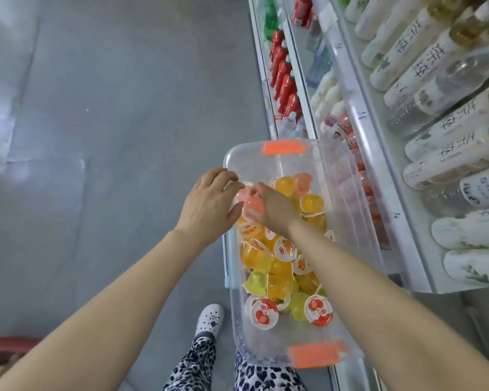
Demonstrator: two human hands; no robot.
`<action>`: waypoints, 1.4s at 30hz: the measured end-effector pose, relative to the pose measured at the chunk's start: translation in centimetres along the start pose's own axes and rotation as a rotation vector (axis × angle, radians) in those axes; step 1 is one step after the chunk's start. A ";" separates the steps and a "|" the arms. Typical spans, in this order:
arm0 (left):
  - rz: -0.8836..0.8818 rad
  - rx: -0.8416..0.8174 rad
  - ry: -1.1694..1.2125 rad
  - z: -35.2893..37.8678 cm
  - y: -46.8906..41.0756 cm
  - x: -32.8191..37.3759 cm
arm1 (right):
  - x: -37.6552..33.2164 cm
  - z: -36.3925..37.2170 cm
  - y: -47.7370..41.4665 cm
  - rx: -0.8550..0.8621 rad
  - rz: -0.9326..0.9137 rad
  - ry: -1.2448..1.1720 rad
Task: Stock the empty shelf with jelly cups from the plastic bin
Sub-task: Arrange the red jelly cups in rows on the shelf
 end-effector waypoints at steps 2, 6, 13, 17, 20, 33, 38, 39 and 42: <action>0.025 0.012 -0.036 0.0 -0.3 0.1 | 1.2 -0.8 1.1 0.048 0.097 -0.073; 0.063 -0.150 -0.115 0.8 -2.8 2.0 | 4.1 -3.0 4.5 0.198 0.215 -0.091; -0.107 -0.685 -0.459 7.1 -6.4 3.5 | 8.1 -1.1 8.5 0.128 0.274 0.022; -0.152 -0.795 -0.579 8.9 -6.6 2.2 | 8.4 -0.4 8.9 0.140 0.181 0.136; -0.154 -0.798 -0.585 9.7 -7.0 1.8 | 8.5 0.2 8.5 0.097 0.171 0.182; -0.098 -0.493 -0.409 4.4 -5.9 5.6 | 6.2 -2.4 13.2 0.336 0.260 0.229; -0.119 -0.454 -0.071 2.5 -3.2 7.1 | 5.0 -3.2 17.7 0.456 0.426 -0.064; -0.137 -0.460 0.009 2.4 -2.4 7.5 | 4.5 -3.3 18.8 0.485 0.474 -0.110; -0.175 -0.486 0.245 2.2 -0.2 9.1 | 3.4 -3.6 22.4 0.563 0.601 -0.254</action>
Point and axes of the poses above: each hand's wrist, its own y-axis away from the middle knuckle, its own z-axis out of the palm, x = y × z, the point moved 4 cm from there along -y, towards the middle knuckle, and after that the axes turned 12 degrees about y, right-handed, at the moved point
